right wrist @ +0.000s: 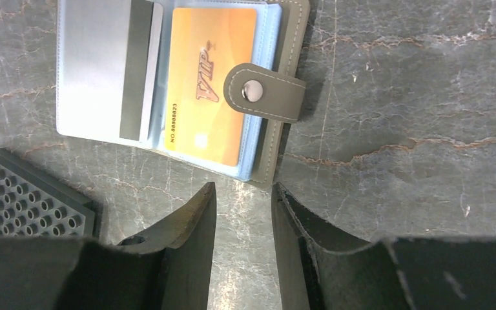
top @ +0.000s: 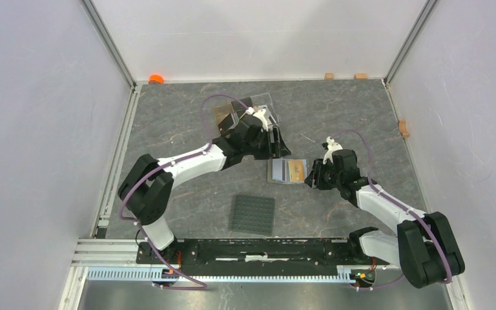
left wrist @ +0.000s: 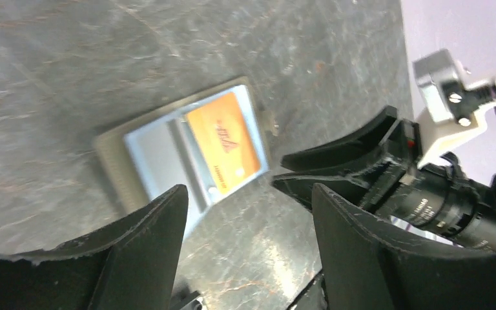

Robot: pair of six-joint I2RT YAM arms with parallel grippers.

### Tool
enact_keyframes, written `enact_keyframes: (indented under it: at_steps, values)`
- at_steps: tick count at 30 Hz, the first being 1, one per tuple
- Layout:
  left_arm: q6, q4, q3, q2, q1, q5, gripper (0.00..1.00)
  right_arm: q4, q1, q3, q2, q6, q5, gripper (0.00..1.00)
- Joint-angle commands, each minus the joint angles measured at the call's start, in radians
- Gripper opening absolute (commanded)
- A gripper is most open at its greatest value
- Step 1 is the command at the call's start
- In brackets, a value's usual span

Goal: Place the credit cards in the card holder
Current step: Turn over the card holder at the center of the board.

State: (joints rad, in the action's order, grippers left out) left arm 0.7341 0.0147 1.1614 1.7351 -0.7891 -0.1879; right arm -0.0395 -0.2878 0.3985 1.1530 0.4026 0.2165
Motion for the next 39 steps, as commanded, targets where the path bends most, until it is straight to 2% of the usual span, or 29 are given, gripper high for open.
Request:
enact_keyframes:
  at_steps: [1,11,20,29,39]
  values:
    - [-0.070,0.123,-0.061,-0.009,0.057,0.051,0.78,0.025,-0.004,0.044,0.016,-0.010,0.033,0.41]
    - [-0.032,0.030,-0.108,0.049,0.092,-0.059,0.79,0.107,-0.004,0.074,0.115,-0.004,0.040,0.39]
    - [-0.047,0.052,-0.100,0.106,0.099,-0.027,0.67,0.101,-0.004,0.106,0.122,-0.001,0.040,0.37]
    - [-0.073,0.085,-0.088,0.134,0.098,0.001,0.64,0.094,-0.004,0.136,0.117,0.004,0.066,0.37]
    - [-0.080,0.093,-0.078,0.164,0.099,0.012,0.55,0.085,-0.004,0.155,0.110,-0.005,0.083,0.36]
